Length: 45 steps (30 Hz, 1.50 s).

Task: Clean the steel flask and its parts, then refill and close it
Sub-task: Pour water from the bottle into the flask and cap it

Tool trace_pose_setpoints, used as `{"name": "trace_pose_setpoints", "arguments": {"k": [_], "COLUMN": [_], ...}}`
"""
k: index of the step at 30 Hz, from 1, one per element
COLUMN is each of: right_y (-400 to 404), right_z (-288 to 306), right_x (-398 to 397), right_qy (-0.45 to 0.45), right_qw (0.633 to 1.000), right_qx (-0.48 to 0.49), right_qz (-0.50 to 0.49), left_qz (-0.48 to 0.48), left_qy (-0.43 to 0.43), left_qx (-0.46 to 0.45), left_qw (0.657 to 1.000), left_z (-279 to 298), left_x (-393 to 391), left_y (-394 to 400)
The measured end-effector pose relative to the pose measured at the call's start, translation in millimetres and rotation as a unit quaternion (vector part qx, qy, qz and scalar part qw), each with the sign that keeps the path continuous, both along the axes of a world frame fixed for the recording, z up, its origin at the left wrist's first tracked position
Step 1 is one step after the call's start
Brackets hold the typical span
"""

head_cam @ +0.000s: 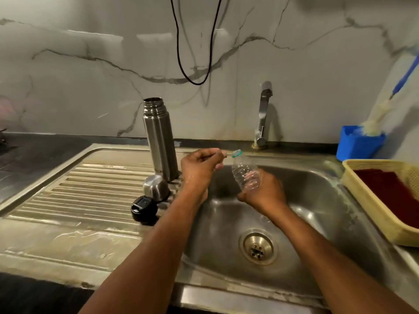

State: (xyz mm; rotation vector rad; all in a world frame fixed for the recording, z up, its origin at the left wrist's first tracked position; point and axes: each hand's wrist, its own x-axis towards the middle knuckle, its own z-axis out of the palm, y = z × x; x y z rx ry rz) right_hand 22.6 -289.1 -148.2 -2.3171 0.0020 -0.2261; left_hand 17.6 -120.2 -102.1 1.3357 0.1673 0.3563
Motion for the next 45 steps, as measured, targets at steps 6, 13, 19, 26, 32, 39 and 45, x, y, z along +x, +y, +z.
{"name": "trace_pose_setpoints", "arguments": {"k": [6, 13, 19, 26, 32, 39, 45], "right_y": [7, 5, 4, 5, 2, 7, 7], "right_z": [1, 5, 14, 27, 32, 23, 21], "right_x": [-7, -8, -15, -23, -24, -22, -21], "right_qy": [-0.009, -0.010, -0.039, -0.094, -0.118, 0.005, -0.004], "right_qw": [0.999, 0.999, 0.992, 0.971, 0.958, 0.994, 0.996], "right_qx": [-0.033, -0.049, -0.107, -0.214, -0.260, -0.109, -0.080], "right_qz": [0.042, -0.008, -0.060, -0.045, -0.041, 0.001, -0.029], "left_qz": [-0.049, -0.114, -0.101, -0.084, -0.131, -0.173, -0.103], "left_qy": [-0.021, -0.017, -0.012, -0.025, -0.050, -0.084, -0.052], "left_qx": [-0.145, -0.048, -0.034, -0.033, 0.005, 0.006, -0.001], "left_qw": [0.988, 0.992, 0.994, 0.996, 0.990, 0.981, 0.993], "left_z": [-8, -12, -15, -15, -16, -16, -17], "left_x": [6, 5, 4, 5, 7, 7, 10], "left_y": [3, 1, -9, -6, 3, 1, 4]}}
